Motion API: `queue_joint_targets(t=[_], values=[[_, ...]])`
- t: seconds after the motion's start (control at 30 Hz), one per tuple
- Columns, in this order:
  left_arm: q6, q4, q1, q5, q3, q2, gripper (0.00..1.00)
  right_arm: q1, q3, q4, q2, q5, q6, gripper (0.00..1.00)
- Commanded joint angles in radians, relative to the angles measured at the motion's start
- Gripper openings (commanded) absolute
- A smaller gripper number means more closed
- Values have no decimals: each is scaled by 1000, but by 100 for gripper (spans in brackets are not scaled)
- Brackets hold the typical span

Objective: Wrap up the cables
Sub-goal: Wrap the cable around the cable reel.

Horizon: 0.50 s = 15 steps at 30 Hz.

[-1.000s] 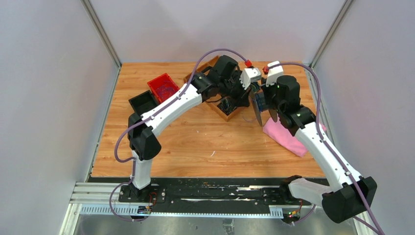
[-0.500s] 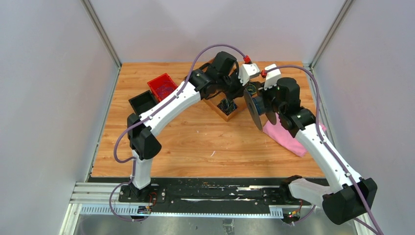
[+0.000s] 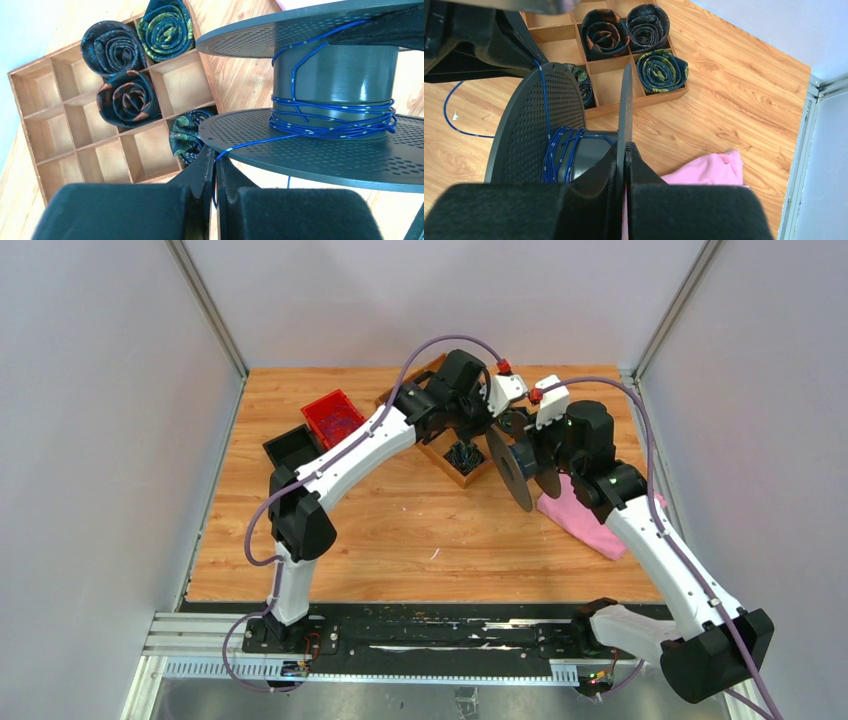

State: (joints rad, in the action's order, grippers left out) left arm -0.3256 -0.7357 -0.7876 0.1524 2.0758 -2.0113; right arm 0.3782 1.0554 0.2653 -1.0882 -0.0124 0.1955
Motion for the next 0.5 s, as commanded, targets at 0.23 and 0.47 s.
queue_joint_targets(t=[0.23,0.47], values=[[17,36,90,61,-31,6,10,-17,59,18,48,-68,-19,1],[55,91,127,126,-124,35,9,-28,95,44,44,-88,-33,1]])
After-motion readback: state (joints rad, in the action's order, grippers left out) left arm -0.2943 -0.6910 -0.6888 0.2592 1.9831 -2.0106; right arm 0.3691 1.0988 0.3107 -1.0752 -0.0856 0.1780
